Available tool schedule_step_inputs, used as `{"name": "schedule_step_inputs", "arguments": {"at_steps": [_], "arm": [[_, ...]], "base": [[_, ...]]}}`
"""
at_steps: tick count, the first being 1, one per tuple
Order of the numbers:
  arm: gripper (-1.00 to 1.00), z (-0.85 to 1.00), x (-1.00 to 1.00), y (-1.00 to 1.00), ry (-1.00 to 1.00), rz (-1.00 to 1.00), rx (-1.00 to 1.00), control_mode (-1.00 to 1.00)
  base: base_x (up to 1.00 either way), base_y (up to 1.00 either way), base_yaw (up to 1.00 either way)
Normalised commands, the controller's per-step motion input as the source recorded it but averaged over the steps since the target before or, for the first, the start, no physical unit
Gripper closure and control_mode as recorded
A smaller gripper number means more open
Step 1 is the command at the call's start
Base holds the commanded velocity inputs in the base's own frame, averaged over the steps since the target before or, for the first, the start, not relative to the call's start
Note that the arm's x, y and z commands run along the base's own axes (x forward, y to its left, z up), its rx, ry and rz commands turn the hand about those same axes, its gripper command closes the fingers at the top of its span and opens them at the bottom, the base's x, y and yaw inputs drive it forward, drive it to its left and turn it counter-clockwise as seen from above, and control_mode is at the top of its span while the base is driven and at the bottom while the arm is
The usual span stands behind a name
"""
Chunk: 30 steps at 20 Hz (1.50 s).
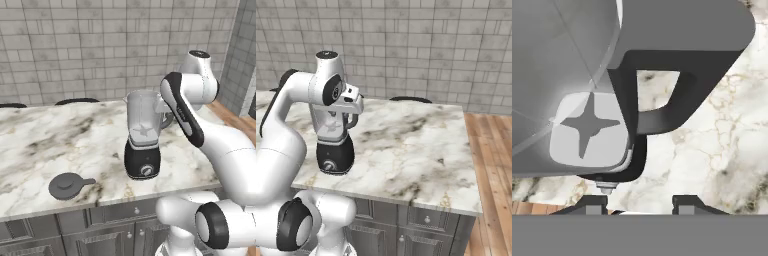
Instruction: Close the lid blender by securely placing the lid on top.
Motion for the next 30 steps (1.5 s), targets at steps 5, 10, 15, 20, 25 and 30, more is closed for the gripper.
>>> {"name": "schedule_step_inputs", "arguments": {"at_steps": [5,10,15,20,25,30], "arm": [[-1.0,-0.06,-0.27,0.27,-0.01,0.03,-0.02,-1.0],[-1.0,-0.21,-0.87,0.52,-0.09,0.13,-0.04,-1.0],[-1.0,-0.21,-0.98,0.92,-0.09,0.29,-0.19,-1.0],[-1.0,-0.51,-0.77,1.0,0.0,0.45,-0.25,-1.0],[-1.0,-0.62,-0.07,0.74,0.04,0.54,-0.08,-1.0],[-1.0,-0.62,-0.01,0.5,0.02,0.49,-0.02,-1.0]], "base": [[0.0,0.0,0.0],[0.0,0.0,0.0],[0.0,0.0,0.0],[0.0,0.0,0.0],[0.0,0.0,0.0],[0.0,0.0,0.0]]}}
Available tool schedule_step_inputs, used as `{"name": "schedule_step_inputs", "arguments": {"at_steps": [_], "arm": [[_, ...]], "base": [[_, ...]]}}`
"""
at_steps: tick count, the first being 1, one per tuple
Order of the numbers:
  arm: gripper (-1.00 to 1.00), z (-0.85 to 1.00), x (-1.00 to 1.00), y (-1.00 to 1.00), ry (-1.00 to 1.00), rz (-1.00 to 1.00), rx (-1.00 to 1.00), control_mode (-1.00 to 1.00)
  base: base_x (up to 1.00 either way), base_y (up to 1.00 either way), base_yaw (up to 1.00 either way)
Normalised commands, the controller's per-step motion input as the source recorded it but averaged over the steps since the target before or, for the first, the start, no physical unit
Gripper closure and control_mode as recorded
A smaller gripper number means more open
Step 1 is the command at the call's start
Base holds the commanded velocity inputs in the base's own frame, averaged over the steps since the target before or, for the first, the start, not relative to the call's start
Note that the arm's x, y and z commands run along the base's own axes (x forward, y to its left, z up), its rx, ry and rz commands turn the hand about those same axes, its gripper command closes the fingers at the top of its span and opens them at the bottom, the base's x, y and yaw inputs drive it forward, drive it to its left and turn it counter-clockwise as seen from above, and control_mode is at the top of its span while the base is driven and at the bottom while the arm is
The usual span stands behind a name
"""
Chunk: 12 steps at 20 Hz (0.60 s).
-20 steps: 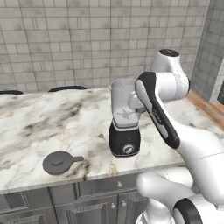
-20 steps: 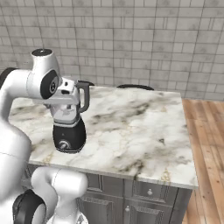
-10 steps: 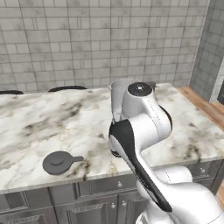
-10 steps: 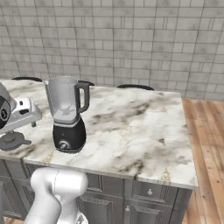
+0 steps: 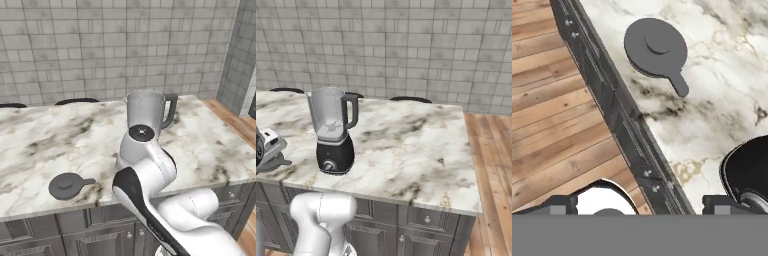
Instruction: Close the lid blender by securely placing the lid on top.
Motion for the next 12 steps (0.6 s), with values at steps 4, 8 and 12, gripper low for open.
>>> {"name": "schedule_step_inputs", "arguments": {"at_steps": [4,8,12], "arm": [[-1.0,-0.38,0.02,0.55,0.05,0.3,-0.05,-1.0],[-1.0,0.0,0.1,0.44,0.12,0.05,-0.08,-1.0],[-1.0,0.0,0.27,0.1,0.15,0.01,-0.04,-1.0]], "base": [[0.0,0.0,0.0],[0.0,0.0,0.0],[0.0,0.0,0.0]]}}
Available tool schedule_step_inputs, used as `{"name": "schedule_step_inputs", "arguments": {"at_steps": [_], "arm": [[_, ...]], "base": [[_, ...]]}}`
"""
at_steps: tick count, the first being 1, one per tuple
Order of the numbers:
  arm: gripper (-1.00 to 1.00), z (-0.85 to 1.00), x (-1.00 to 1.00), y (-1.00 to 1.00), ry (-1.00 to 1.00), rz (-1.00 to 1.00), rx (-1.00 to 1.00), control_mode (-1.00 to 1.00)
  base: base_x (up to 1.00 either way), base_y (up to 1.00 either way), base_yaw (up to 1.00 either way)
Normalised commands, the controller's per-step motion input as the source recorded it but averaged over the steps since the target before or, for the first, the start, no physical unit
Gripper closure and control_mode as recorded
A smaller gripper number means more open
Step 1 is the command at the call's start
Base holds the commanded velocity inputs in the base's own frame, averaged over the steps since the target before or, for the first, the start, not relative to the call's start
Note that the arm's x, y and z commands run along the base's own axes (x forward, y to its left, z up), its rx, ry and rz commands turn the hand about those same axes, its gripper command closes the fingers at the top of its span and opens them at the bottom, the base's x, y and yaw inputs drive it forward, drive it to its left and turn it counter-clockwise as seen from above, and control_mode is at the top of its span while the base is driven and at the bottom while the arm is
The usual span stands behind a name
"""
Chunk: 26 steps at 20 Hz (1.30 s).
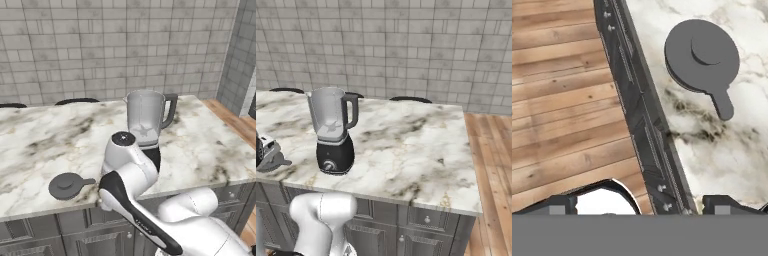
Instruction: Close the lid blender by securely placing the lid on top.
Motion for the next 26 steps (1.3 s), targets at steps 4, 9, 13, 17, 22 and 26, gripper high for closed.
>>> {"name": "schedule_step_inputs", "arguments": {"at_steps": [4,9,13,17,22,26], "arm": [[-1.0,0.0,0.47,0.18,0.23,0.02,-0.06,-1.0],[-1.0,-0.01,0.48,0.18,0.12,0.03,-0.05,-1.0],[-1.0,-0.16,0.35,0.09,0.02,0.04,-0.04,-1.0],[-1.0,-0.21,0.28,0.02,0.0,0.06,-0.07,-1.0],[-1.0,-0.31,0.28,0.0,0.0,0.06,-0.02,-1.0],[-1.0,-0.29,0.27,0.08,0.01,0.05,-0.02,-1.0]], "base": [[0.0,0.0,0.0],[0.0,0.0,0.0],[0.0,0.0,0.0],[0.0,0.0,0.0],[0.0,0.0,0.0],[0.0,0.0,0.0]]}}
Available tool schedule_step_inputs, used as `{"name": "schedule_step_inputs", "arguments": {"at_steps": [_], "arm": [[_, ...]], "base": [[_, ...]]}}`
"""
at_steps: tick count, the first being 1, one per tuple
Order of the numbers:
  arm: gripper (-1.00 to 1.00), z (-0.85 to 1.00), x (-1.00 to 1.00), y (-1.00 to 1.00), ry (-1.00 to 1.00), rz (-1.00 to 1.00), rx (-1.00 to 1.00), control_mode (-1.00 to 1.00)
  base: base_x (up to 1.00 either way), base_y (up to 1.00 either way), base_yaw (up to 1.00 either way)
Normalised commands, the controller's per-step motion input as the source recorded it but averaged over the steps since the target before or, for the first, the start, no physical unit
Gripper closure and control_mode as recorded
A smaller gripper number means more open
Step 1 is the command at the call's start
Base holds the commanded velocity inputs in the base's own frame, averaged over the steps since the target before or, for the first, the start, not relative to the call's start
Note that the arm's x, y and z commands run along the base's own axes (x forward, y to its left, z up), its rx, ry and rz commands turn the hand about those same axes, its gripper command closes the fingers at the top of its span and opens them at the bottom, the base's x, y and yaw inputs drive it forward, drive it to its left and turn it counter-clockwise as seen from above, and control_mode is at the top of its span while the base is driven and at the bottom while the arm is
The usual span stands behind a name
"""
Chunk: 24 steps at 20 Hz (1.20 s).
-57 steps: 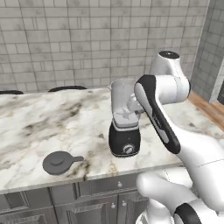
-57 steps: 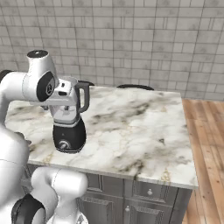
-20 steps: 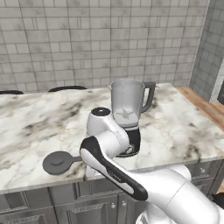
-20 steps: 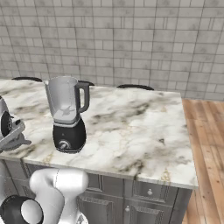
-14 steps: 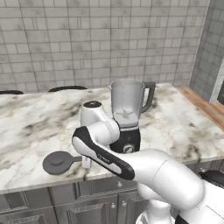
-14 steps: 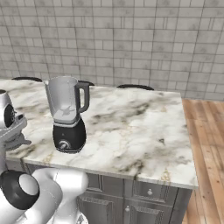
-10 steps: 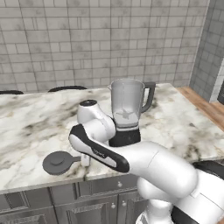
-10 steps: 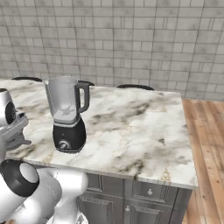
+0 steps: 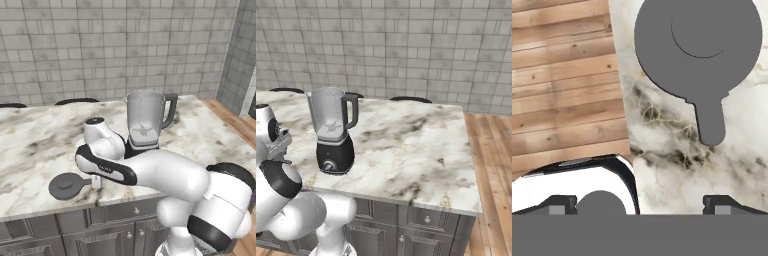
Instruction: Close the lid blender by securely placing the lid on top.
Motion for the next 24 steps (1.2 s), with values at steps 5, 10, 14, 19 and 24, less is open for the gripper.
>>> {"name": "schedule_step_inputs", "arguments": {"at_steps": [5,10,14,19,24], "arm": [[-1.0,-0.29,0.28,0.14,0.04,0.03,-0.01,-1.0],[-1.0,-0.18,0.27,0.31,0.02,0.01,-0.02,-1.0],[-1.0,-0.26,0.22,0.31,0.0,0.0,-0.02,-1.0],[-1.0,-0.19,0.32,0.06,0.0,0.03,0.0,-1.0],[-1.0,-0.15,0.29,0.0,0.0,0.06,0.0,-1.0]], "base": [[0.0,0.0,0.0],[0.0,0.0,0.0],[0.0,0.0,0.0],[0.0,0.0,0.0],[0.0,0.0,0.0]]}}
